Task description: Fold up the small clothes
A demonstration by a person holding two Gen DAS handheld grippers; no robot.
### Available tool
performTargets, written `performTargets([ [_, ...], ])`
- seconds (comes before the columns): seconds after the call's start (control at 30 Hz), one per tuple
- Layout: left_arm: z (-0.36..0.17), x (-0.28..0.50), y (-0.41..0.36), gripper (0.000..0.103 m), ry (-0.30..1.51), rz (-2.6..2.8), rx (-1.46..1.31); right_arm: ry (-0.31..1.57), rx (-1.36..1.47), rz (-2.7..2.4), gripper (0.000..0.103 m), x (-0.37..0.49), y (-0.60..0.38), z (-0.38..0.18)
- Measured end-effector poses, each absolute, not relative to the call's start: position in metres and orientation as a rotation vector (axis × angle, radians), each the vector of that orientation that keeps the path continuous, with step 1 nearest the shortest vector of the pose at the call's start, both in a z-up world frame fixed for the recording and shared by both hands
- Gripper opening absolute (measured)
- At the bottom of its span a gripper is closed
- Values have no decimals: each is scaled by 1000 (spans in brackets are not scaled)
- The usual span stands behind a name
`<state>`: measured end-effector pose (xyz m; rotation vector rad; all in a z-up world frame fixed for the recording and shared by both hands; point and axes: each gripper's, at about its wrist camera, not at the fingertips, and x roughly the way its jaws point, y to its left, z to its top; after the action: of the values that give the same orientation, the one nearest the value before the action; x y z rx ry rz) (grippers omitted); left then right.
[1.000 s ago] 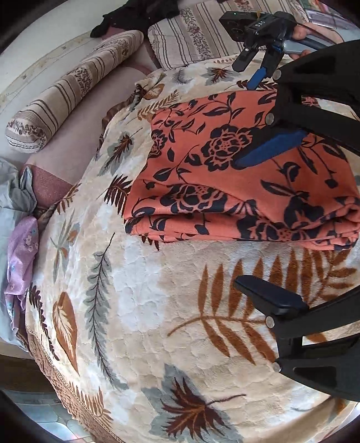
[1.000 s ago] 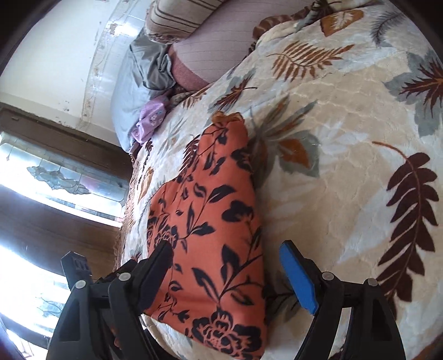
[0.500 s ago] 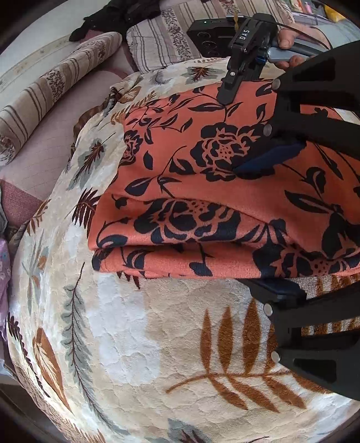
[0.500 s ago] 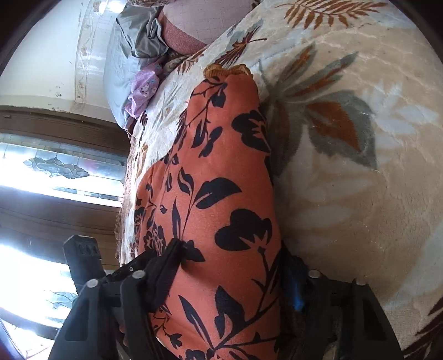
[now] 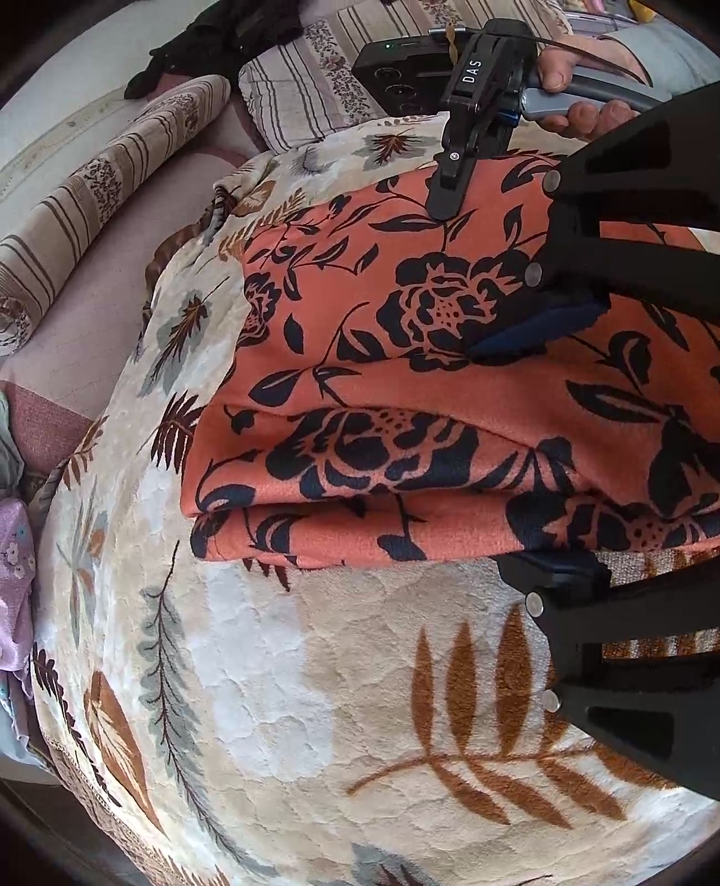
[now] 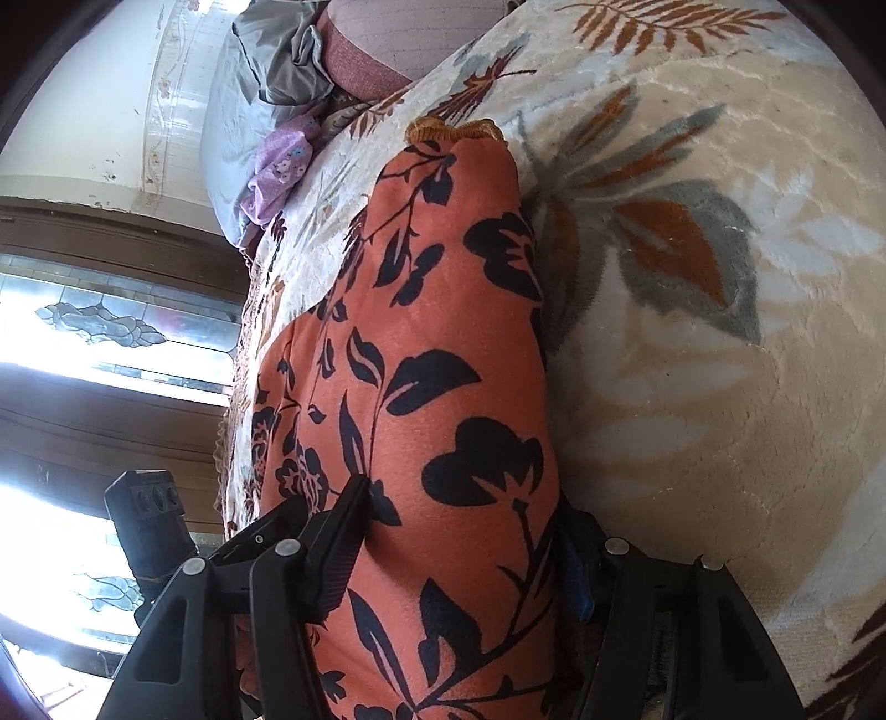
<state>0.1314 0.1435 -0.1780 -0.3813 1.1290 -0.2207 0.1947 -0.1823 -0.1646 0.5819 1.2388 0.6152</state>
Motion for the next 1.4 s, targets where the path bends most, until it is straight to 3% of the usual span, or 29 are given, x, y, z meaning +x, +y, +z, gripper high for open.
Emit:
performTargets([
  [0.3, -166, 122, 155, 33, 1082, -284, -439, 1166, 442, 653, 39, 185, -166, -125],
  [0.67, -97, 154, 92, 31, 952, -389, -412, 978, 435, 651, 37, 202, -236, -46],
  [0.87, -128, 183, 30, 33, 1049, -421, -341, 1015, 539, 515, 37, 211, -299, -82],
  [0.97, -172, 193, 16, 47, 1198, -339, -321, 1128, 555, 368, 48, 212, -321, -129],
  [1.0, -175, 190, 21, 58, 1187, -338, -365, 1141, 562, 345, 51, 209, -326, -139],
  [1.03, -171, 185, 27, 61, 1176, -323, -385, 1114, 583, 354, 54, 203, -332, -140],
  [1.3, -126, 140, 51, 61, 1044, -301, -345, 911, 500, 444, 57, 186, -320, -71],
  [1.4, -145, 134, 36, 61, 1091, -321, -284, 932, 523, 530, 68, 192, -303, -81],
])
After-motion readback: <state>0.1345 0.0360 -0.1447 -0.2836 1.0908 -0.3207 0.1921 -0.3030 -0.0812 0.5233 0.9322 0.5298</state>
